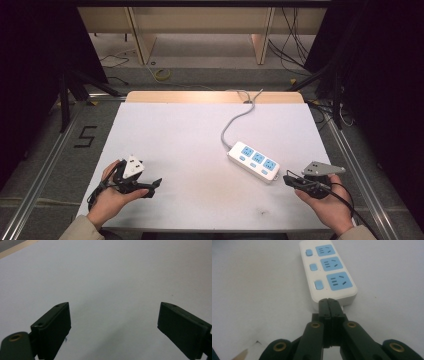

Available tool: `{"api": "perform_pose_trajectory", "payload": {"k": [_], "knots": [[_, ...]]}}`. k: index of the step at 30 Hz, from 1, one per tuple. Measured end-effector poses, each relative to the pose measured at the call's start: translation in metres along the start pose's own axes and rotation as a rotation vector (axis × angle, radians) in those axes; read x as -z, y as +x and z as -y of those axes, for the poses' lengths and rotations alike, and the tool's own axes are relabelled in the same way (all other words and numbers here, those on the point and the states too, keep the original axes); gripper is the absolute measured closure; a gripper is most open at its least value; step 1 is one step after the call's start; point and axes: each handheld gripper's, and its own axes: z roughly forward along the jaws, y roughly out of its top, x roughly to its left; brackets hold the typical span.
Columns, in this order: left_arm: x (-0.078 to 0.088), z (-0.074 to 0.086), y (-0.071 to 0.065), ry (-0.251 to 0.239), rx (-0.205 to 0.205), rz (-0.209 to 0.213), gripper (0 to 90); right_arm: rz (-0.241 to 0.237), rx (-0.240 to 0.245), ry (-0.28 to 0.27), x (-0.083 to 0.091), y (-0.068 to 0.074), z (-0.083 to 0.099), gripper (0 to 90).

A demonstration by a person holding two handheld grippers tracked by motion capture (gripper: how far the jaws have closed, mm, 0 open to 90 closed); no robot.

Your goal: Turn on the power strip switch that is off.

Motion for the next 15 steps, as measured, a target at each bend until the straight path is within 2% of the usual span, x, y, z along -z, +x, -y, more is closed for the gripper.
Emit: {"api": "perform_pose_trajectory", "payload": {"k": [15], "knots": [[-0.002,-0.002,-0.002,0.001,0.001,0.006,11.2,0.003,0.015,0.012,-0.009,0.001,-0.014,90.0]]}}
